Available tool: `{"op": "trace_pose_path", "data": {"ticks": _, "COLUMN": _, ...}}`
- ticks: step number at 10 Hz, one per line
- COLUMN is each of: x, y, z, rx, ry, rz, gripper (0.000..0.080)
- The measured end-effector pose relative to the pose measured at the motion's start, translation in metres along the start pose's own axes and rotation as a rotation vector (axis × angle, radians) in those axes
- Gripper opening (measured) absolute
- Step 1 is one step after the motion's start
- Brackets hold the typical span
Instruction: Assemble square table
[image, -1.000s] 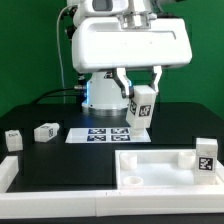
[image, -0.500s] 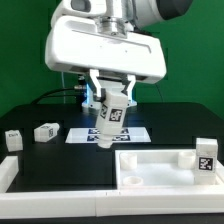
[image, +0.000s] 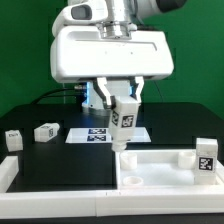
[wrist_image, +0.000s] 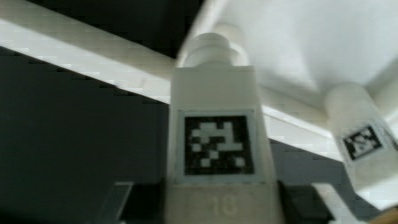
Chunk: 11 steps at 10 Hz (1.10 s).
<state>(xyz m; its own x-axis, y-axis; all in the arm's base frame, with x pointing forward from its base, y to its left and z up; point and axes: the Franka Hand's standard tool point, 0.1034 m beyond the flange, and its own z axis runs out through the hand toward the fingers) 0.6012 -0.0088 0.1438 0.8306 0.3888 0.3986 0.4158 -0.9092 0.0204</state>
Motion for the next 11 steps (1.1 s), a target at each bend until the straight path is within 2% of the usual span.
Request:
{"op": "trace_pose_path", "data": {"ticks": 1, "x": 0.007, "y": -0.004, "z": 0.004, "rx": 0.011, "ry": 0.005, "rz": 0.002, "gripper": 0.0291}}
{"op": "trace_pose_path", "data": {"ticks": 2, "x": 0.012, "y": -0.017, "z": 0.009, "rx": 0.026, "ry": 0.007, "rz": 0.02, "gripper": 0.0291}}
{"op": "trace_pose_path", "data": {"ticks": 3, "x": 0.018, "y": -0.026, "z": 0.01, "rx": 0.026, "ry": 0.011, "rz": 0.029, "gripper": 0.0291}}
{"op": "trace_pose_path", "data": {"ticks": 6, "x": 0.015, "y": -0.023, "z": 0.011, "rx": 0.022, "ry": 0.008, "rz": 0.035, "gripper": 0.0291}}
{"op": "trace_pose_path", "data": {"ticks": 7, "x": 0.006, "y": -0.012, "z": 0.01, "rx": 0.002, "ry": 0.017, "rz": 0.014, "gripper": 0.0291}}
{"op": "trace_pose_path", "data": {"ticks": 8, "x": -0.004, "y": -0.004, "z": 0.012, "rx": -0.001, "ry": 0.016, "rz": 0.041, "gripper": 0.0291}}
{"op": "trace_pose_path", "data": {"ticks": 11, "x": -0.012, "y": 0.003, "z": 0.025, "rx": 0.008, "ry": 0.01, "rz": 0.07, "gripper": 0.0291}}
